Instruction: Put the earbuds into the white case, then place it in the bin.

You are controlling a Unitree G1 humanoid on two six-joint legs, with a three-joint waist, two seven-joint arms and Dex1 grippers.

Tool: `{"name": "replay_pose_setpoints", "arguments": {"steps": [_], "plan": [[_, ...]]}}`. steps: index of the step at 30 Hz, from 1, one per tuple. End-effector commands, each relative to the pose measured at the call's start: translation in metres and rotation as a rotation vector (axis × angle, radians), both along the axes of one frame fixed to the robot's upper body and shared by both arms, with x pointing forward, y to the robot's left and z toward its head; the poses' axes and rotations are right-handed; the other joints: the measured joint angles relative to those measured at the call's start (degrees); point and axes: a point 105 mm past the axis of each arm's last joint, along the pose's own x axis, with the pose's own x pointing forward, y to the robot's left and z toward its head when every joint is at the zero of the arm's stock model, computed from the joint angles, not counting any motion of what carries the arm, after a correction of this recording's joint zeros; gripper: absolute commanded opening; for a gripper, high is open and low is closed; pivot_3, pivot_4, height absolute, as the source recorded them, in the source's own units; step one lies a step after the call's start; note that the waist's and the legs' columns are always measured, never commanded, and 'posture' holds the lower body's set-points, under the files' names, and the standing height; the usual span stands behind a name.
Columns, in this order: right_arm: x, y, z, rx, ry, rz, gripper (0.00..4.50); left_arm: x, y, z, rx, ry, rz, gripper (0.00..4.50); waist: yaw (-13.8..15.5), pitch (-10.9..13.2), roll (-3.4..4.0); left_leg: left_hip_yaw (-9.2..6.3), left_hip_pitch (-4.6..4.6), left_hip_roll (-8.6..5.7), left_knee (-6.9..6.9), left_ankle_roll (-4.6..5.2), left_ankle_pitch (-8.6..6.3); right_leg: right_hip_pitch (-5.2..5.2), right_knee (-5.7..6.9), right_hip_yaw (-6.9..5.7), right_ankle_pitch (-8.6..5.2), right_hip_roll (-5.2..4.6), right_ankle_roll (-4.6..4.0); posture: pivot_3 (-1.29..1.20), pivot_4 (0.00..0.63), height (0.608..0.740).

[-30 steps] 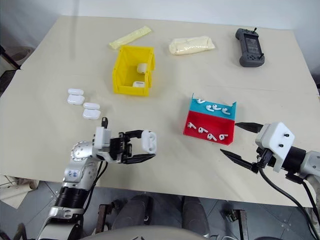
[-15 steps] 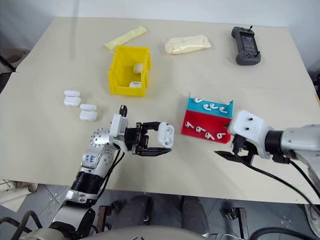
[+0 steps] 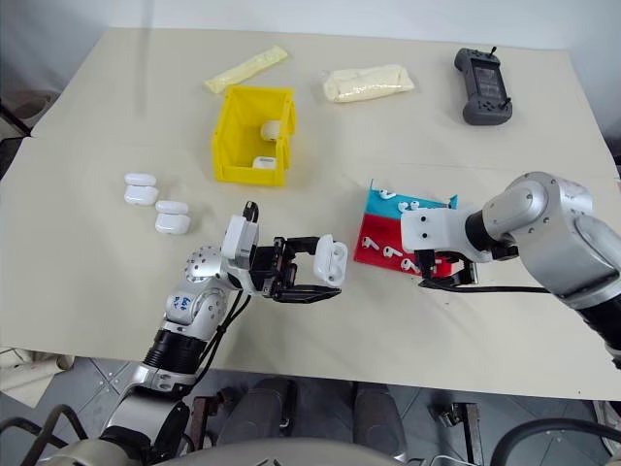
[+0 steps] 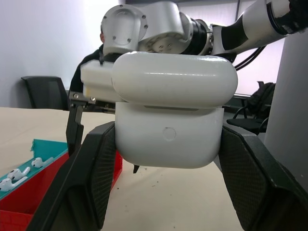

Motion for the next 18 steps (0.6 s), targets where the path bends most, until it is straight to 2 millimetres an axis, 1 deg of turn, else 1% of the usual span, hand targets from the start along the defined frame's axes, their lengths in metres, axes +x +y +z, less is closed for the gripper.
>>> {"name": "replay_pose_setpoints", "arguments": {"steps": [1,7,8,9,13,18], "plan": [[0.006,-0.001,0.002,-0.048,-0.028,0.049,4.50,-0.004,-0.002,0.010,-0.015,-0.042,-0.004,2.82,0.0,0.0,0.00,0.00,0.00,0.01,0.00,0.00,0.00,0.00,0.00,0.00,0.00,0.01,0.00,0.00,0.150,0.740],[0.016,-0.011,-0.005,-0.120,-0.059,0.068,4.50,-0.005,-0.003,0.013,-0.022,-0.042,0.013,2.82,-0.1,0.0,0.00,0.03,0.00,0.00,0.00,-0.02,0.01,-0.08,0.08,0.07,0.00,0.01,0.00,0.00,0.150,0.740],[0.016,-0.012,-0.006,-0.122,-0.057,0.074,4.10,-0.005,-0.003,0.013,-0.024,-0.041,0.016,2.82,-0.1,0.0,0.00,0.04,0.00,0.00,0.00,-0.02,0.01,-0.10,0.08,0.08,0.00,0.01,0.00,0.00,0.150,0.740],[0.016,-0.012,-0.007,-0.126,-0.055,0.080,3.90,-0.005,-0.003,0.014,-0.025,-0.040,0.018,2.82,-0.1,0.0,0.00,0.04,-0.01,0.00,0.00,-0.02,0.01,-0.11,0.09,0.09,0.00,0.01,0.00,0.00,0.150,0.740],[0.014,-0.013,-0.007,-0.147,-0.052,0.104,2.63,-0.006,-0.003,0.014,-0.028,-0.034,0.021,2.82,-0.1,0.0,0.00,0.07,-0.01,0.00,0.01,-0.02,0.01,-0.14,0.11,0.12,0.00,0.01,0.00,0.00,0.150,0.740],[0.015,-0.011,-0.008,-0.151,-0.054,0.125,2.63,-0.005,-0.003,0.015,-0.030,-0.031,0.025,2.82,-0.1,0.0,0.00,0.10,-0.02,0.00,0.01,-0.02,0.01,-0.21,0.15,0.20,0.00,0.04,0.00,0.00,0.150,0.740]]}}
